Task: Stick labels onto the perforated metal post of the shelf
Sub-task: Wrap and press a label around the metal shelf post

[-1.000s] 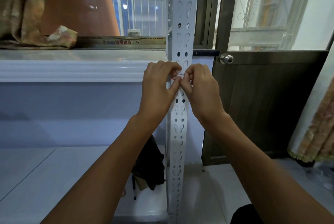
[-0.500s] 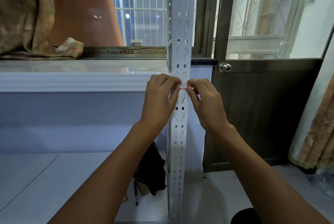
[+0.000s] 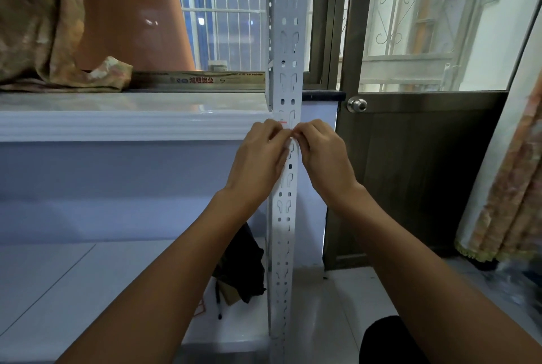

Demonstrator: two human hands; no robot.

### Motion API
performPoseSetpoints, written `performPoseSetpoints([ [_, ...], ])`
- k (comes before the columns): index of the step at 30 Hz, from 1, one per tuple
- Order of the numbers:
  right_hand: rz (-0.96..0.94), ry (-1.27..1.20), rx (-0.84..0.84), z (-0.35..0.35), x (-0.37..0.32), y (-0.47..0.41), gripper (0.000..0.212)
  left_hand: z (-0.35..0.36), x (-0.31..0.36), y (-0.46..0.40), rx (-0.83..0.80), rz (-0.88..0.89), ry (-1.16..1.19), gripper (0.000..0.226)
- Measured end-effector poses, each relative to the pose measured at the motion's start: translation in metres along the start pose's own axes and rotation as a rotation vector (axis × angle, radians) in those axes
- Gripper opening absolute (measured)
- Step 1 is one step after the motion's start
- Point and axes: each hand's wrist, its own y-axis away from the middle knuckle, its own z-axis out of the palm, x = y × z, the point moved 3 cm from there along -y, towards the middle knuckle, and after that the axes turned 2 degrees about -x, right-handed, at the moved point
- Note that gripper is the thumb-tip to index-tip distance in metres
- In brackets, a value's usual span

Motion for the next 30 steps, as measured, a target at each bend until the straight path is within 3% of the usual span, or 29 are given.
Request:
performPoseSetpoints([
  [6,-0.005,-0.02,0.013,0.001,-0.003,0.005,0.012,0.002,0.004,-0.003,0.013,-0.11,0.092,0.025],
  [16,-0.116,0.03,0.018,0.001,0.01,0.0,0.014,0.003,-0.001,-0.008,0.08,-0.127,0.169,0.016],
  [30,0.017,0.007,0.045,0.018,0.009,0.007,0.017,0.003,0.003,-0.009,0.103,-0.161,0.178,0.017],
])
